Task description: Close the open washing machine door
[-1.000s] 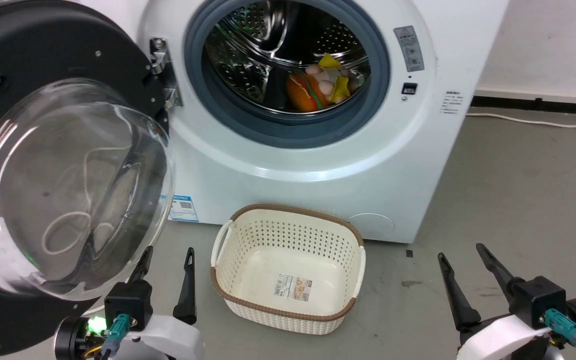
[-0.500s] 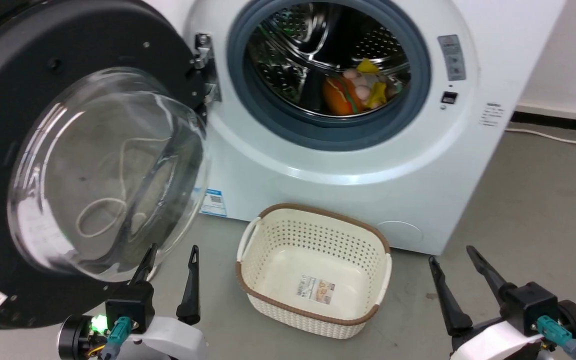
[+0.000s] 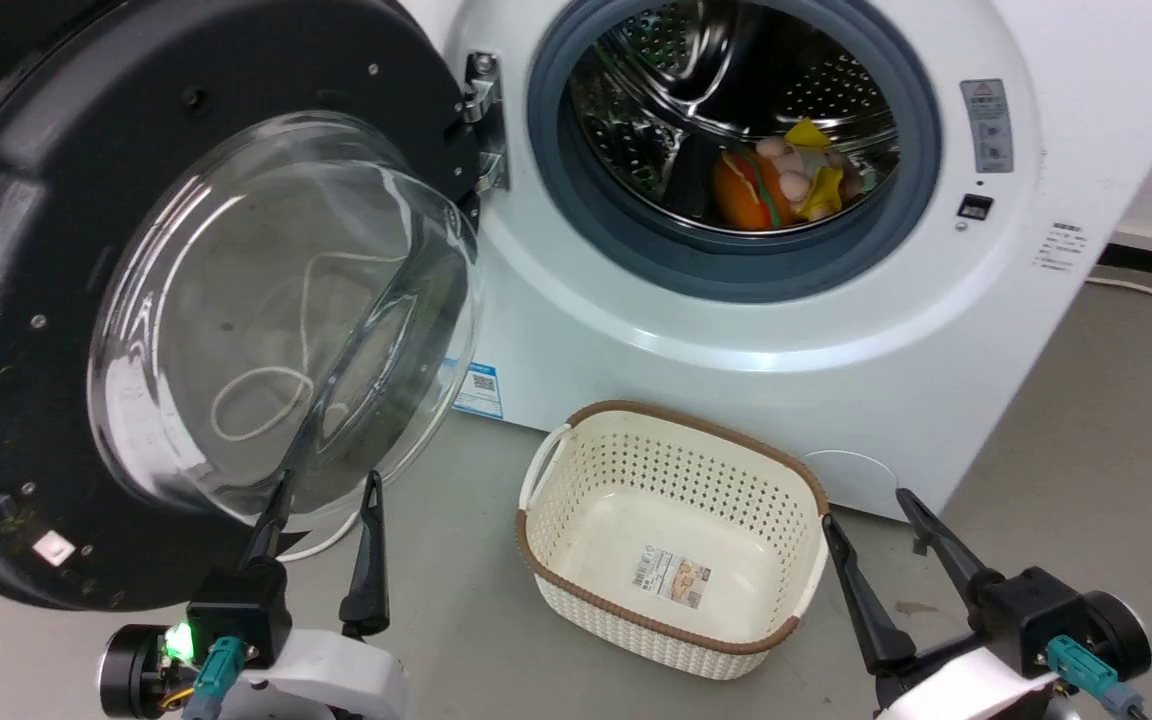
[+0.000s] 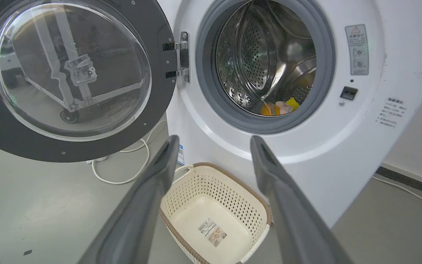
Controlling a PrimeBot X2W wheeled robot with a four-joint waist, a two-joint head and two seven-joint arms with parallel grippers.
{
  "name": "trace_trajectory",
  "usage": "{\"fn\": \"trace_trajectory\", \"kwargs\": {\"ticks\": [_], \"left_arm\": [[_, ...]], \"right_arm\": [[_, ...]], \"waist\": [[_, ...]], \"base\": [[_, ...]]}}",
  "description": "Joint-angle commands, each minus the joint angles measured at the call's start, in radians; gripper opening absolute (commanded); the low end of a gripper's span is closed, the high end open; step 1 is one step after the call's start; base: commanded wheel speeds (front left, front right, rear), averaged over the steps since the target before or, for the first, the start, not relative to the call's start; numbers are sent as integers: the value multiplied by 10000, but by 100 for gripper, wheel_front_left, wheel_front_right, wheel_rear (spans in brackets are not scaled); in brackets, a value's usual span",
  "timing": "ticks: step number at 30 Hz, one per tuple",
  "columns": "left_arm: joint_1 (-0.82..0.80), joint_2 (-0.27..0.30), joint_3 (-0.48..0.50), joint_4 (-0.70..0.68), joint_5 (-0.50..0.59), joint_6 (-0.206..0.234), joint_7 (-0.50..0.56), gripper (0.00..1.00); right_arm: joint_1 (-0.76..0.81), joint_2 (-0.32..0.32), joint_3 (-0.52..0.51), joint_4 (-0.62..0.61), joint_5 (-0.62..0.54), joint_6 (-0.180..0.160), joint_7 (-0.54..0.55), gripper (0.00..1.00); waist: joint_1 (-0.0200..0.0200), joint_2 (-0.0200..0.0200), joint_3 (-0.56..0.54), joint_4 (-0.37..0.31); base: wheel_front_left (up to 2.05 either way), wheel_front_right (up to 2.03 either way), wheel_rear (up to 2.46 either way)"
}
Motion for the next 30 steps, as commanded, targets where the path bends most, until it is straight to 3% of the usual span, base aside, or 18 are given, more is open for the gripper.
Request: {"fn": "trace_trajectory", "kwargs": {"ticks": [1,24,25,26,27,30], "left_arm": [[122,2,20,-75,-68,67,-106,100],[247,2,146,-573,-470,189,-587,100],[258,2,137,-581,-480,180,-608,87],[267,2,131,-589,-486,174,-629,32],[274,2,134,-602,-497,167,-650,0],[282,2,185,-662,-620,124,-712,0]], "right_arm": [[-119,-80,78,32,62,3,-94,100],[-275,-262,688,231,318,5,-572,100],[-276,-265,698,235,326,5,-593,100],[-276,-266,706,238,333,5,-614,100],[-275,-265,712,240,340,5,-635,100],[-265,-259,731,246,357,5,-697,100]], "waist": [[0,0,14,78],[0,0,59,1058],[0,0,61,1100],[0,0,62,1143],[0,0,64,1186],[0,0,71,1318]], "base": [[0,0,0],[0,0,0],[0,0,0],[0,0,0],[0,0,0],[0,0,0]]}}
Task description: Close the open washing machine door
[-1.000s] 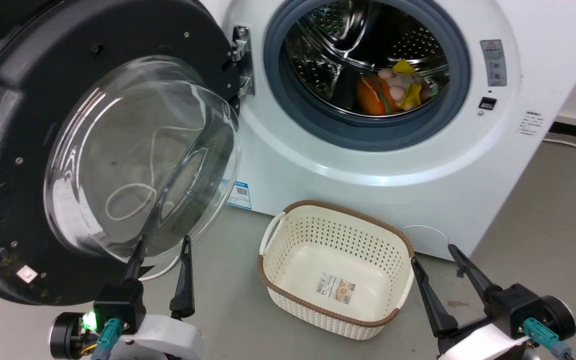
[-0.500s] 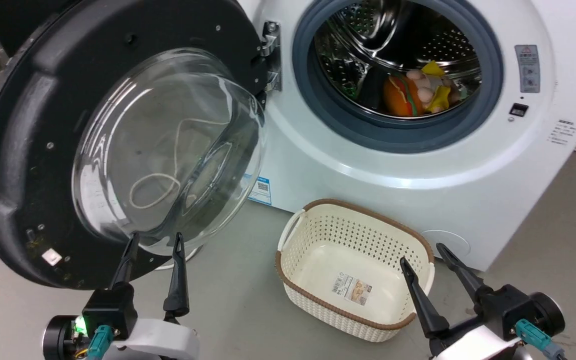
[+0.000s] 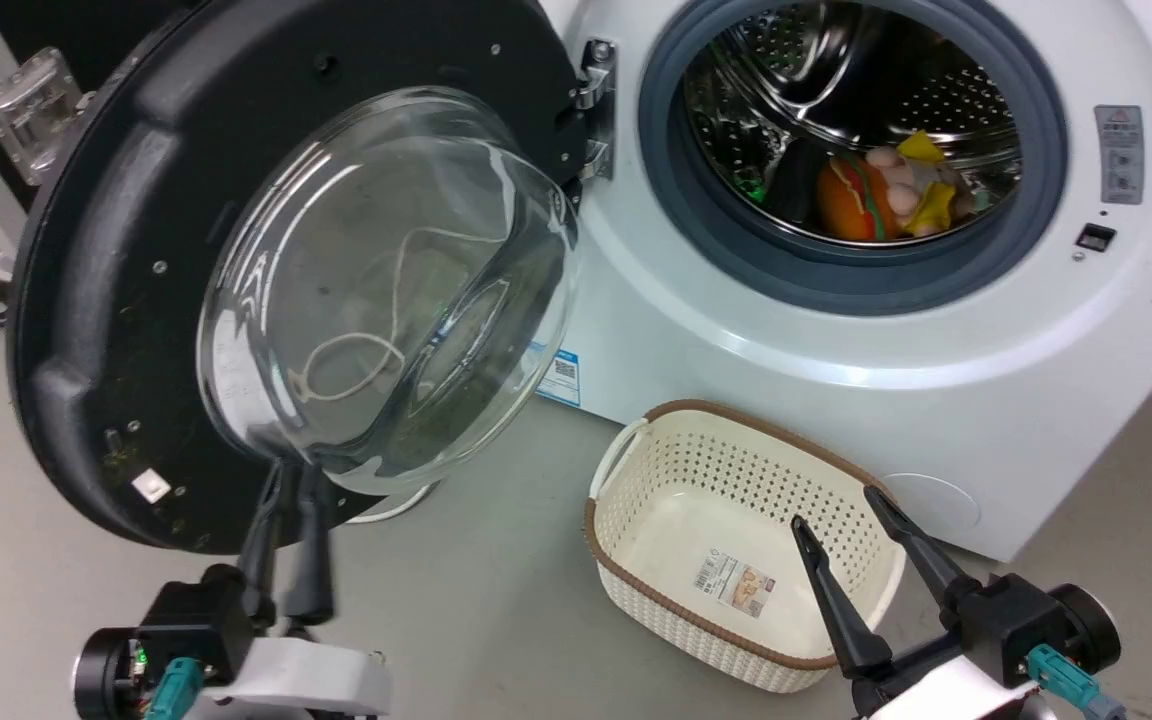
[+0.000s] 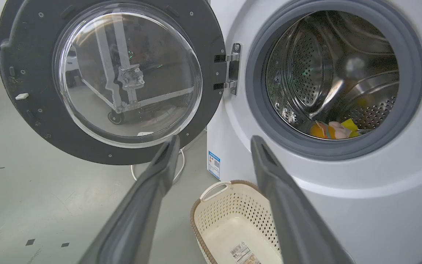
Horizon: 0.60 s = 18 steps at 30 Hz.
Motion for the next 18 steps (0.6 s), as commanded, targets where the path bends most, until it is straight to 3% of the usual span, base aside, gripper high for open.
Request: {"fn": "trace_trajectory", "kwargs": {"ticks": [1,8,12,14,15,18], "left_arm": [[123,4,20,-75,-44,-12,-87,0],[-221,84,764,-252,-593,-535,-234,0],[-852,499,1378,-37,-1295,-858,-317,0],[-1356,688,1728,158,-1966,-949,-277,0],[-2208,1064,2420,459,-3053,-1002,142,0],[-3170,1462,3270,1096,-4346,-862,835,0]], "right_arm": [[-82,-46,41,27,71,5,-99,100],[67,-11,-22,-12,49,6,-245,100],[174,0,-177,-81,9,6,-328,100],[234,-3,-230,-130,-17,6,-369,100],[271,-17,-221,-220,-56,6,-431,100],[194,-92,-147,-279,-56,6,-494,100]], "waist": [[0,0,4,46],[0,0,69,346],[0,0,215,513],[0,0,306,604],[0,0,526,634],[0,0,751,607]], "base": [[0,0,0],[0,0,0],[0,0,0],[0,0,0],[0,0,0],[0,0,0]]}}
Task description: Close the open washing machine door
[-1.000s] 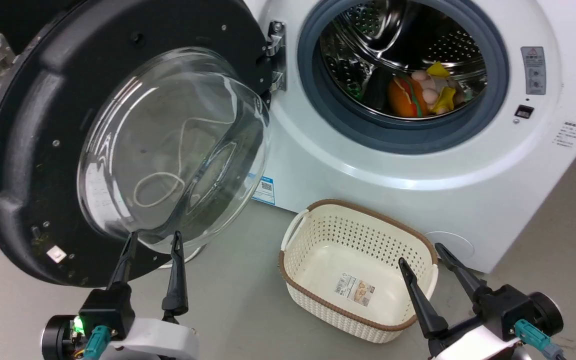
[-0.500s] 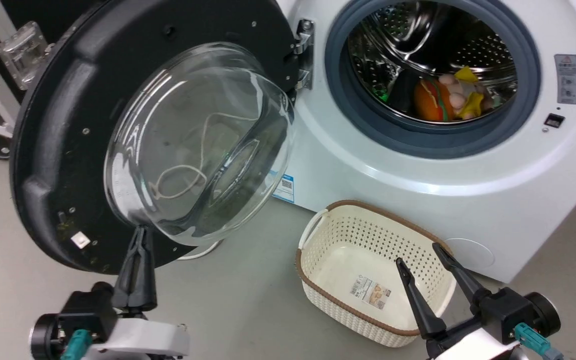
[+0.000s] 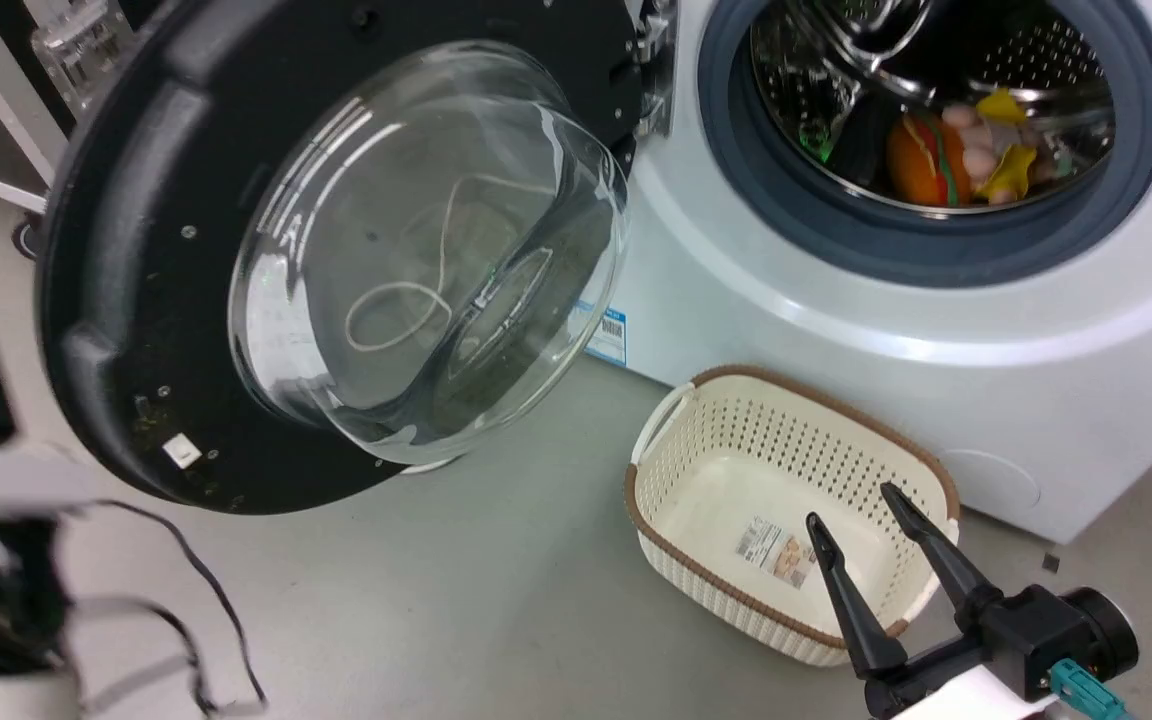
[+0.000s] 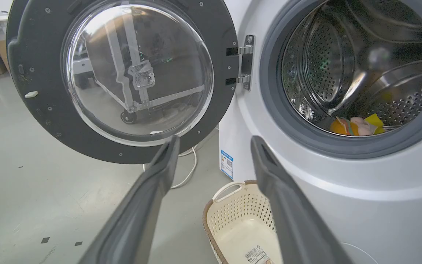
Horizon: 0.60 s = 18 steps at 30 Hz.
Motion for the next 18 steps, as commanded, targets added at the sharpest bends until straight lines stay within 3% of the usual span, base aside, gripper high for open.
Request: {"fn": "trace_trajectory", "kwargs": {"ticks": [1,7,13,18], "left_arm": [[-276,95,161,178,-314,58,186,0],[-1781,1231,1151,2380,-2196,562,2148,0],[-2778,1632,1465,3848,-3934,914,4387,0],[-3389,1613,1957,4578,-5652,1107,6165,0]], "right_arm": [[-16,-77,27,-45,-5,6,-89,100],[-227,-189,226,-19,89,7,-214,100],[-334,-181,156,-58,54,7,-339,100],[-382,-191,194,-65,64,7,-443,100]], "waist": [[-1,0,115,-29],[-1,0,380,-131],[-1,0,519,-139],[-1,0,600,-99]], "base": [[0,0,0],[0,0,0],[0,0,0],[0,0,0]]}}
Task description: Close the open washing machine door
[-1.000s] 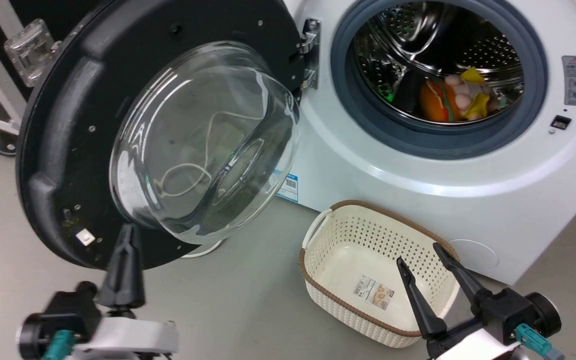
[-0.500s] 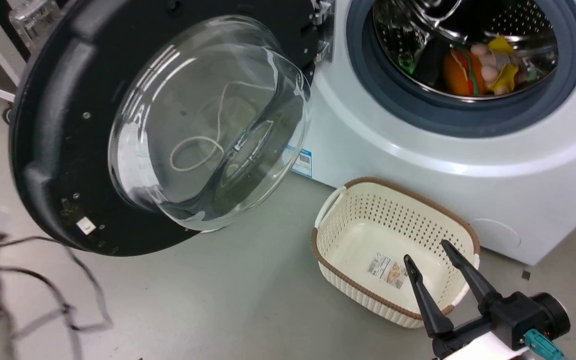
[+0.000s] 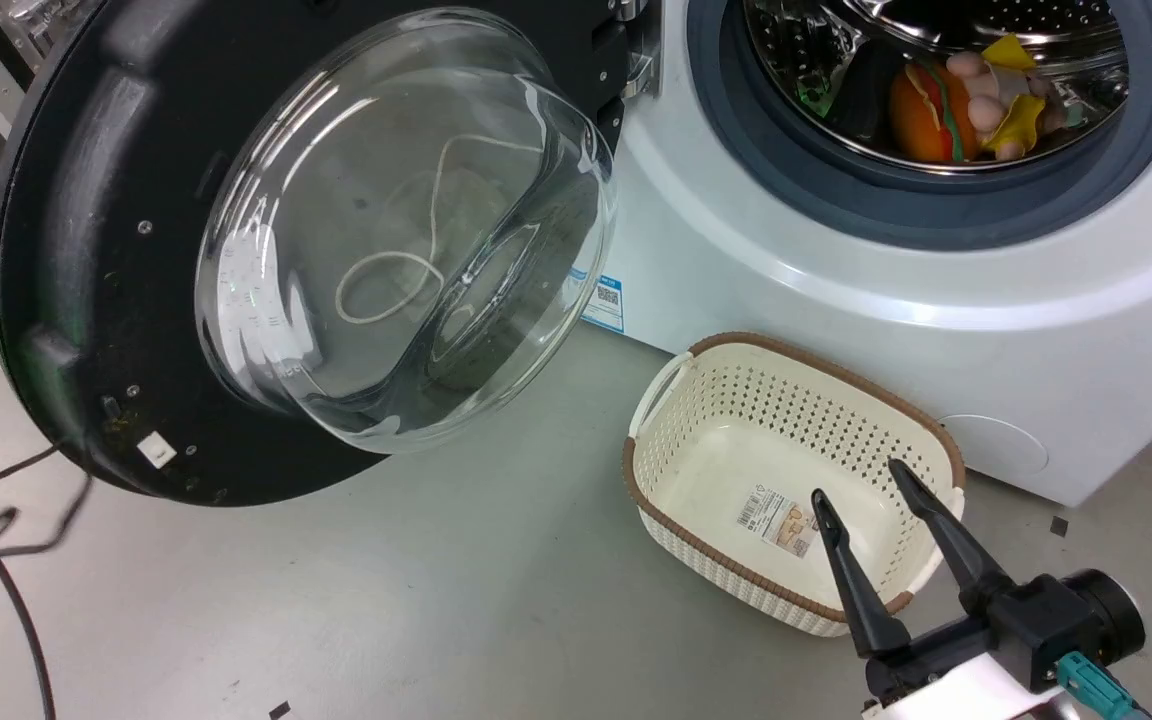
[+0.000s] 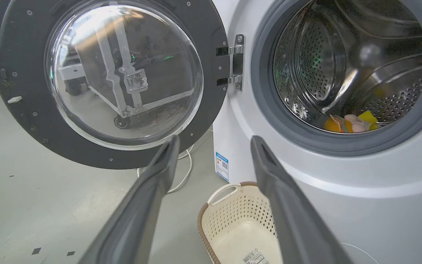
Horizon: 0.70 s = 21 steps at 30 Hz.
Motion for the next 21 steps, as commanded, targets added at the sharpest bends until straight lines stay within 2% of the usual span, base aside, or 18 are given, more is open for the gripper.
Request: {"fn": "trace_trajectory", "kwargs": {"ticks": [1,4,6,16,21], "left_arm": [[-243,16,176,113,-416,7,311,0],[-396,-157,508,65,-1722,-352,1570,0],[-303,-235,661,-4,-2389,-393,2338,0],[1047,-969,95,-1056,-3038,-207,4277,0],[1904,-1709,0,-2173,-3592,-27,4979,0]], "right_arm": [[-106,-63,39,-43,36,8,-93,100],[-112,-85,64,-58,55,8,-156,100],[-120,-70,51,-130,130,8,-197,100],[-104,-66,-215,-85,124,8,-203,100],[-17,107,-703,-14,80,8,-203,100]], "waist": [[0,0,16,15],[0,0,65,60],[0,0,105,95],[0,0,-121,-48],[0,0,-477,-207]], "base": [[0,0,0],[0,0,0],[0,0,0],[0,0,0],[0,0,0]]}}
